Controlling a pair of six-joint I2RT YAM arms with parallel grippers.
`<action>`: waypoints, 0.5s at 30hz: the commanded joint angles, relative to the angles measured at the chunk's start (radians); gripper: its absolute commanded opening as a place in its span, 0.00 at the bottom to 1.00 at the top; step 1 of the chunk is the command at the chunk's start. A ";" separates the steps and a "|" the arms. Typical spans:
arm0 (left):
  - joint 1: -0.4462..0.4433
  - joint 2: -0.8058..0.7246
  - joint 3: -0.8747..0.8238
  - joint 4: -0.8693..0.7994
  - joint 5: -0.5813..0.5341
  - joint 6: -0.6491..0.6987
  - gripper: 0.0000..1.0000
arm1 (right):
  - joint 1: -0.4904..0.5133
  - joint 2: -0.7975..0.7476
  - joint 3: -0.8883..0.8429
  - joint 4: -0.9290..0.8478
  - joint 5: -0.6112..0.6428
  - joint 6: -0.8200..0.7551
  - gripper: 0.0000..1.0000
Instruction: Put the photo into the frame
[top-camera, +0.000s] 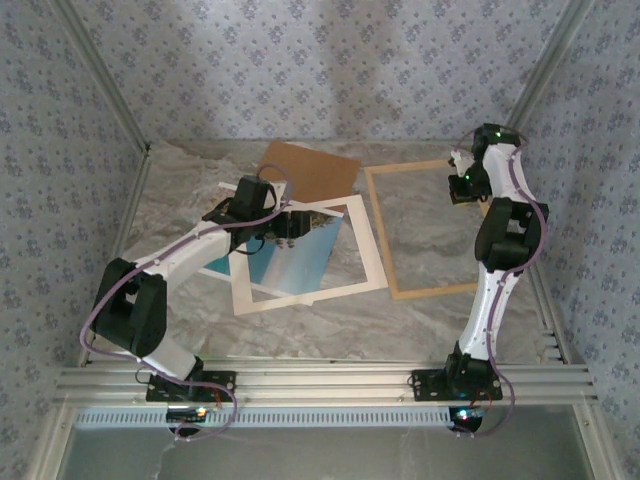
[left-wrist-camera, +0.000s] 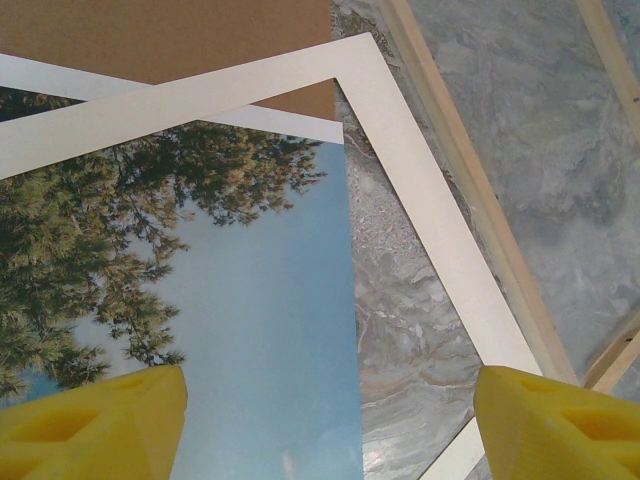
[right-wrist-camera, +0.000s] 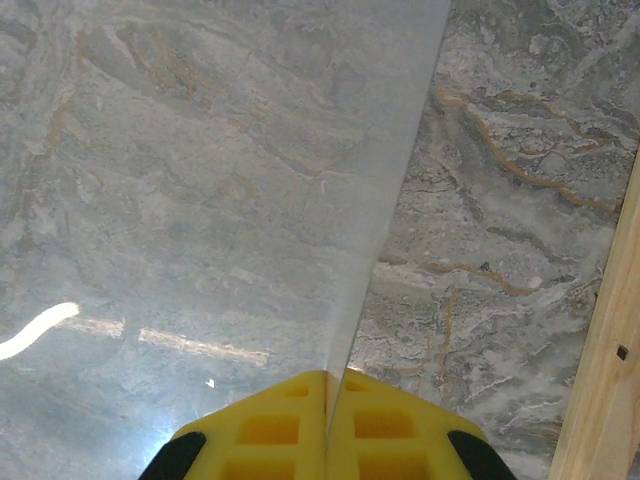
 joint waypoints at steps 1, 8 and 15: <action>-0.008 -0.019 0.002 -0.013 0.001 0.005 0.76 | 0.001 0.000 0.029 -0.063 -0.023 -0.029 0.00; -0.006 -0.015 0.004 -0.009 0.005 0.002 0.76 | -0.006 0.000 0.033 -0.062 -0.047 -0.044 0.00; -0.007 -0.015 0.005 -0.012 0.007 0.001 0.76 | -0.018 0.012 0.036 -0.052 -0.088 -0.072 0.00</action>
